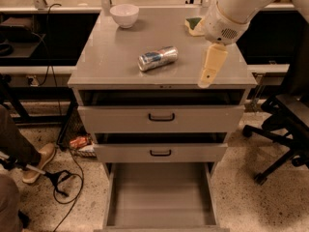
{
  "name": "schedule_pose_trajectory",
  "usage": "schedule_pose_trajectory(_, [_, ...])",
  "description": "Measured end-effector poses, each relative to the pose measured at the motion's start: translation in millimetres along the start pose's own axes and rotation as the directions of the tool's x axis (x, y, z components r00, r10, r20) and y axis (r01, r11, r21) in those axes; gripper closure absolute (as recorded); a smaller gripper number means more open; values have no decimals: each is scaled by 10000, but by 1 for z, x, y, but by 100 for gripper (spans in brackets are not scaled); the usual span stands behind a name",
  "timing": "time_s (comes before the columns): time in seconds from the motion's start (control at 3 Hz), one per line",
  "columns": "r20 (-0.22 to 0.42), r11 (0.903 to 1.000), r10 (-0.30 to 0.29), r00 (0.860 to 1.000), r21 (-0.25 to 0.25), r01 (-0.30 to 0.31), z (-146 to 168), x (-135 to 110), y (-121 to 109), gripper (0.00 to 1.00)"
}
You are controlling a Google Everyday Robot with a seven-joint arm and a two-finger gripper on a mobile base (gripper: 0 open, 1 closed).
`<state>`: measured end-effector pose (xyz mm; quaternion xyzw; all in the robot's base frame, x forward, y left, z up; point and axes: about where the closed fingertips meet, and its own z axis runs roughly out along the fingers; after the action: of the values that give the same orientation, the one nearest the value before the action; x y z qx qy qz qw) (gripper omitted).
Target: Place redbull can into bottom drawer
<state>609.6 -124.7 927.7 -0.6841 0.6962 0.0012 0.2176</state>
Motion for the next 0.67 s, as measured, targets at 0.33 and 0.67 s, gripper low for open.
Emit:
schedule_pose_trajectory(0.33, [-29, 9997, -239, 9997, 70, 240, 5, -2, -7, 0])
schedule_pose_trajectory(0.67, [274, 9960, -893, 9956, 121, 890, 33, -10, -38, 0])
